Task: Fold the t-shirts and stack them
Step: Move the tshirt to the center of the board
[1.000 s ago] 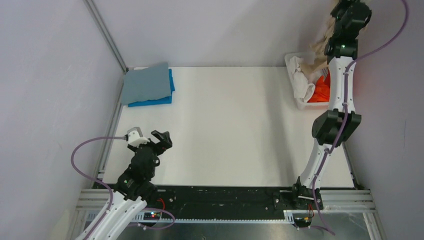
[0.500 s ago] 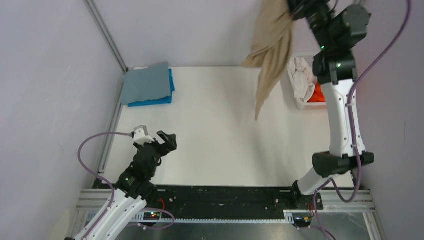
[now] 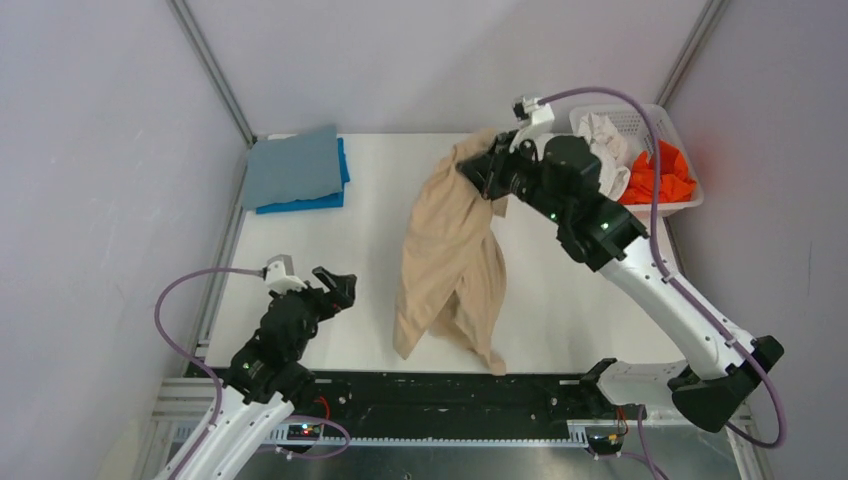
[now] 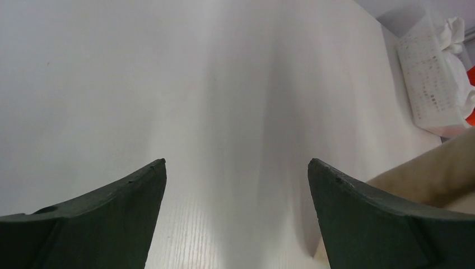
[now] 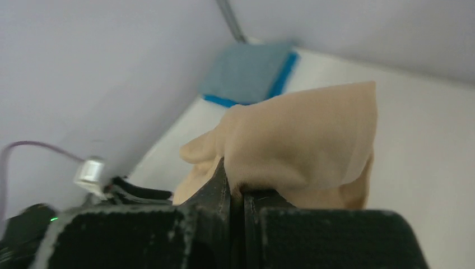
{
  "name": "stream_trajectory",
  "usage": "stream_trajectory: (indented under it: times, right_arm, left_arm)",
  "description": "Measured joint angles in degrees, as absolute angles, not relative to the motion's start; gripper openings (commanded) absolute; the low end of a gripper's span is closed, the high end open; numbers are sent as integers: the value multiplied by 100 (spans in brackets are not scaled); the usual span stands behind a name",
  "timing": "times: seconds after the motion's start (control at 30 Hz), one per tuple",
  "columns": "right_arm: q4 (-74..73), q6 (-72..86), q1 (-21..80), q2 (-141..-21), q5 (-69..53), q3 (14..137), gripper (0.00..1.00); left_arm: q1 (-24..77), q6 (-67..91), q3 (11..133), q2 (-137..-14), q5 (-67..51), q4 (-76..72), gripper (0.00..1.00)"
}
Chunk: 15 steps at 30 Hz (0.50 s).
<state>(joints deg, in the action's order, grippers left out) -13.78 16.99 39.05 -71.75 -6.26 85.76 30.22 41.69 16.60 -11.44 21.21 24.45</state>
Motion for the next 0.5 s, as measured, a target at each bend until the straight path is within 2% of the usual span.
stream_trajectory:
  times: [0.17,0.3,0.33,0.37,0.4,0.43,0.47,0.5]
  right_arm:
    - [-1870,2043,3852,-7459,482,7937,0]
    - [-1717,2239,3804,-8766,799,8088,1]
    - [-1708,2259,3806,-9218,814,8226,5]
    - [-1697,2270,3804,-9660,823,8364,18]
    - [-1756,2272,3802,-10145,840,8593,26]
    - [-1861,2281,3793,-10661,840,8897,44]
    - [-1953,2255,3765,-11142,858,9244,55]
    - [-2040,2259,3756,-11526,860,9542,75]
  left_arm:
    - [3022,4436,1791,-1144,2143,2821,100]
    - [3022,4644,1855,-1446,2137,2976,100]
    - [3022,4661,1857,-1533,2119,2993,100]
    - [3022,4692,1857,-1662,2082,3015,100]
    - [3022,4716,1857,-1793,2034,3037,100]
    - [3022,4722,1857,-1898,1986,3046,100]
    - [3022,4742,1861,-2018,1914,3063,100]
    - [3022,4753,1879,-2174,1815,3081,100]
